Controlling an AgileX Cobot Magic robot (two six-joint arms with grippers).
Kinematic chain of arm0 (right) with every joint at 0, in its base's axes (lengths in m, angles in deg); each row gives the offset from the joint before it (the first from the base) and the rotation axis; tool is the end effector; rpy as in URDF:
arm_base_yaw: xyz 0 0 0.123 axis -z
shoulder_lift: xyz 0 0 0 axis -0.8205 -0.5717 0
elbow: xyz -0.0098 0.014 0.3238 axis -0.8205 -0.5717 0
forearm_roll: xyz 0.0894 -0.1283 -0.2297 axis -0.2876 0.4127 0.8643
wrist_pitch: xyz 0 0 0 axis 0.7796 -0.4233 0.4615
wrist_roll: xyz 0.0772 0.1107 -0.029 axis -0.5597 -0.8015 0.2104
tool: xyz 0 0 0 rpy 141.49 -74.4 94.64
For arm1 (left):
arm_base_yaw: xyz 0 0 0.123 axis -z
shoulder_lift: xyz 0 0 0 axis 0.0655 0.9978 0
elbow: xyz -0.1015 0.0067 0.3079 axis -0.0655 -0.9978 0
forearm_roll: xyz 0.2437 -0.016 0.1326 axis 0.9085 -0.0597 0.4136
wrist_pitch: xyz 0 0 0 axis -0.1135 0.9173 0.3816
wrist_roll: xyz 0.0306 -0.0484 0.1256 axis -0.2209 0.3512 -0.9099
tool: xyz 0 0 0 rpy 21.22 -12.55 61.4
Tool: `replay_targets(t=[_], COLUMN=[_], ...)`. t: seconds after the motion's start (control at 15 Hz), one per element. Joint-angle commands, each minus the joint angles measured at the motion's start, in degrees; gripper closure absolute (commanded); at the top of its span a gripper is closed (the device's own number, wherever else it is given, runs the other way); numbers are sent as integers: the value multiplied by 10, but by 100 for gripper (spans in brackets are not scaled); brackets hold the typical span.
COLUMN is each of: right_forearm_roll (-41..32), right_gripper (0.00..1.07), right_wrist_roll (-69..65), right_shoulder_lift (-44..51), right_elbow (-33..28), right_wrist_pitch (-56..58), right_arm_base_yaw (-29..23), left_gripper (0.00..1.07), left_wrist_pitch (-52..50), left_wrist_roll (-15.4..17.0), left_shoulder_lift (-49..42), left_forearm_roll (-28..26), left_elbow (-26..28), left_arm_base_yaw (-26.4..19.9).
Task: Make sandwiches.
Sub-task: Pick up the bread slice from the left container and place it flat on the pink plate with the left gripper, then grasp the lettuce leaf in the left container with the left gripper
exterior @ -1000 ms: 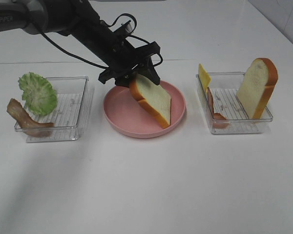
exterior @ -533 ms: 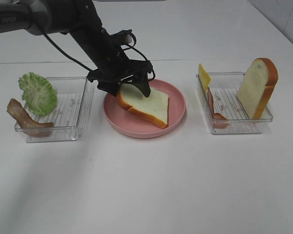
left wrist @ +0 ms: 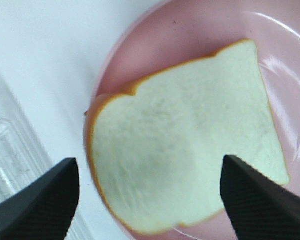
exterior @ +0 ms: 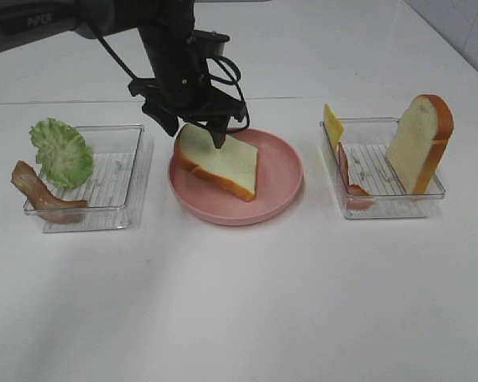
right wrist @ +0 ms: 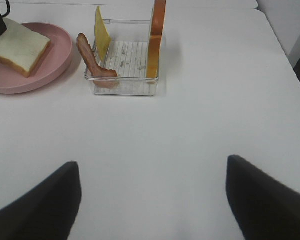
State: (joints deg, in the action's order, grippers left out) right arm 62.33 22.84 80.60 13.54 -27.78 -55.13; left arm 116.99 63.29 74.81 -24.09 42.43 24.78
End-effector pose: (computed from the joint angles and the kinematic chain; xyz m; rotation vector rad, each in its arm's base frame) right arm 0.0181 0.0089 0.2687 -0.0852 2.0416 0.0389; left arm 0.5200 -0.2810 0.1520 0.4952 2.7881 -0.1297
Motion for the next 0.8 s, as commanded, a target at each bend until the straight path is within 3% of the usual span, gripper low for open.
replay_targets(t=[0.07,0.27,0.47,0.53,0.8], right_forearm_roll=[0,0,0,0,-1], right_gripper=[32,32,32,32,32], right_wrist_roll=[-4,-4,-4,-4,-4], right_shoulder_lift=[7,7,7,7,7], right_elbow=[0,0,0,0,0], right_wrist_pitch=[-7,-7,-7,-7,-7], right_arm_base_yaw=[0,0,0,0,0], left_gripper=[33,33,33,33,33], left_wrist_pitch=[34,35,78,101,101], left_wrist_roll=[10,7,9,10,21], left_shoulder_lift=[1,0,-1,-6,-52], left_forearm_roll=[-2,-41,-30,-34,-39], left_elbow=[48,58,71,92,91], left_arm_base_yaw=[1,1,-9,-29,-80])
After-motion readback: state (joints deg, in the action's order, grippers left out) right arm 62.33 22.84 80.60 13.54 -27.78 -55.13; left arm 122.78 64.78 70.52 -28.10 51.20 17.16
